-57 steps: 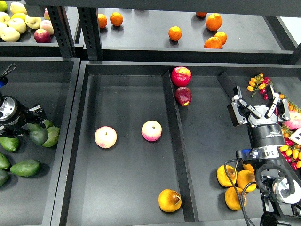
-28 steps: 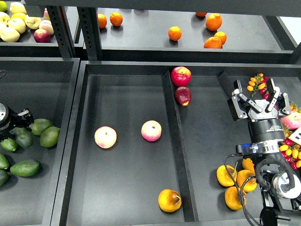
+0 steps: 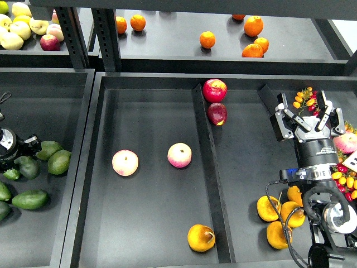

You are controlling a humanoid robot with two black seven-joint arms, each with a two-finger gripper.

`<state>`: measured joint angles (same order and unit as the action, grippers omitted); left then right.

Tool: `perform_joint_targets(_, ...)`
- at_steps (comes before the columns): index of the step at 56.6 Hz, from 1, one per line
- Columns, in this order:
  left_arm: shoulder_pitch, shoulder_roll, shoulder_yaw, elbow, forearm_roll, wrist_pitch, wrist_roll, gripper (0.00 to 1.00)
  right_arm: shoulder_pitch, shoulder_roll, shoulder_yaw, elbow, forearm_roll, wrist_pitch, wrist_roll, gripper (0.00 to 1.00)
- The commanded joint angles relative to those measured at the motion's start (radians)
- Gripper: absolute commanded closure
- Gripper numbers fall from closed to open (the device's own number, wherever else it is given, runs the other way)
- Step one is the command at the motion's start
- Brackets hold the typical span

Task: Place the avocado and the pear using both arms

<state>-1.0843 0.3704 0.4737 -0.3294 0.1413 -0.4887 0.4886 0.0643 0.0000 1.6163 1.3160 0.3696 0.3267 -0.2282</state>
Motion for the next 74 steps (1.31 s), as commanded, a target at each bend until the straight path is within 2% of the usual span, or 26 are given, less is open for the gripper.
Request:
perform_joint_targets(1,0.012,-0.010,-0.006,0.003,0.001,0.000,0.000,0.62,-0.001,0.000,0.001,0.000,0.000,0.000,0.001,0.00)
perform_joint_targets(24,0.055,-0.067,-0.030,0.018,0.001,0.000,0.000,0.58,-0.001,0.000,-0.001,0.000,0.000,0.000,0.000,0.00)
perform_joint_targets(31,0.057,-0.082,-0.030,0.033,0.001,0.000,0.000,0.48,-0.001,0.000,-0.001,0.000,0.000,0.000,0.000,0.00)
perform_joint_targets(39,0.055,-0.084,-0.027,0.036,0.001,0.000,0.000,0.44,-0.001,0.000,-0.001,0.000,0.000,0.000,0.000,0.00)
perform_joint_targets(45,0.057,-0.084,-0.027,0.036,0.001,0.000,0.000,0.33,-0.001,0.000,-0.001,0.000,0.000,0.000,0.000,0.00)
perform_joint_targets(50,0.055,-0.080,-0.027,0.036,0.004,0.000,0.000,0.30,-0.001,0.000,-0.003,0.000,0.000,0.000,0.000,0.00)
perform_joint_targets(59,0.049,-0.070,-0.027,0.035,0.034,0.000,0.000,0.11,-0.001,0.000,-0.003,0.000,0.000,-0.002,0.000,0.00)
perform_joint_targets(68,0.031,-0.065,-0.038,0.023,0.047,0.000,0.000,0.08,-0.001,0.000,-0.016,-0.001,0.000,-0.002,-0.002,0.00)
perform_joint_targets(74,-0.018,0.005,-0.111,0.003,0.047,0.000,0.000,0.07,-0.003,0.000,-0.042,-0.003,-0.001,-0.005,-0.005,0.00)
